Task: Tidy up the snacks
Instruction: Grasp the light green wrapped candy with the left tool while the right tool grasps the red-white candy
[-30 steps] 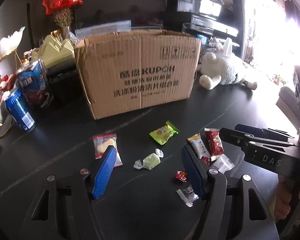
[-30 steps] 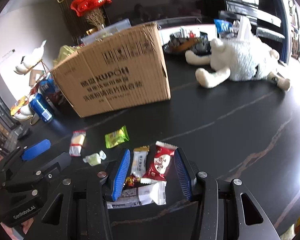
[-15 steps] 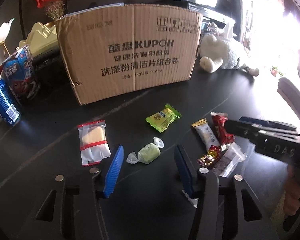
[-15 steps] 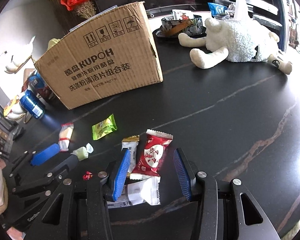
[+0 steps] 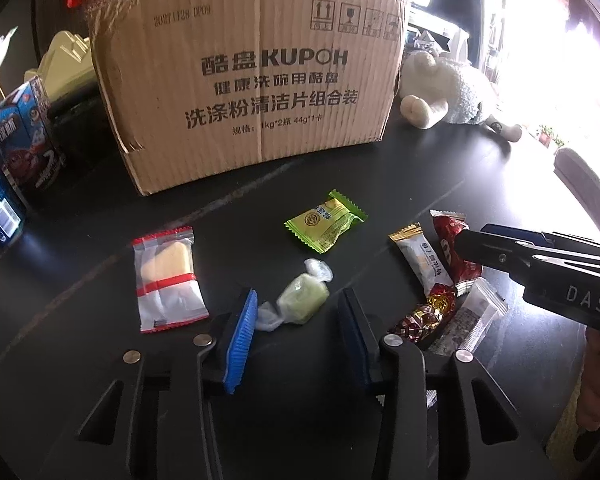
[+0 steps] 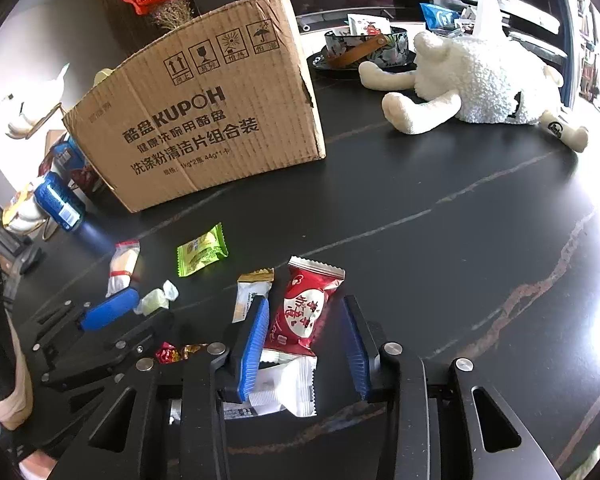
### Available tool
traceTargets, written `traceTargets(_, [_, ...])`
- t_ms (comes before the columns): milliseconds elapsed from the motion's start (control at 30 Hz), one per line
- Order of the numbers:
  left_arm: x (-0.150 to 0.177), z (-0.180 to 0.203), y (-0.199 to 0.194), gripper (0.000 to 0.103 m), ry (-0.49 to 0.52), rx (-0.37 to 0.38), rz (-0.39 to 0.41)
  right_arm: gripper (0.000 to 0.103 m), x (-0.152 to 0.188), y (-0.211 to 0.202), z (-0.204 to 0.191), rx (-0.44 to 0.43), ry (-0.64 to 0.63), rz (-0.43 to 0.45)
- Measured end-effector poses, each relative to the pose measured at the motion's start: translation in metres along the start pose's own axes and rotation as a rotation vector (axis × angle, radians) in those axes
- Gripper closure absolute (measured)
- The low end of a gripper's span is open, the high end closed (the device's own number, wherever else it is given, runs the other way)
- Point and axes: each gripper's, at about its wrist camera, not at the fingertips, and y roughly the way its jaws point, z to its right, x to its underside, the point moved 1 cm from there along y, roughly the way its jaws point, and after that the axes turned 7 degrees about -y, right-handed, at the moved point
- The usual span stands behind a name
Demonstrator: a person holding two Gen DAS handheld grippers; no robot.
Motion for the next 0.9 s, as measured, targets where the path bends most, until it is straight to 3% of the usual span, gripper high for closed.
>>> traceTargets(133, [0.000, 0.001, 0.002, 0.065, -0.007, 0.005, 0.000, 0.065, 0.000, 0.004, 0.002, -0.005, 0.010, -0.010])
traceTargets(367, [0.000, 0.001, 0.001, 0.080, -0.015, 0.012, 0.004, 0.067, 0.000, 0.007, 0.002, -0.027, 0.009, -0.016])
traceTargets(900, [-0.001, -0.001, -0.009, 0.083, -0.043, 0.019, 0.031, 0.081, 0.000, 0.012, -0.001, -0.052, 0.005, -0.020])
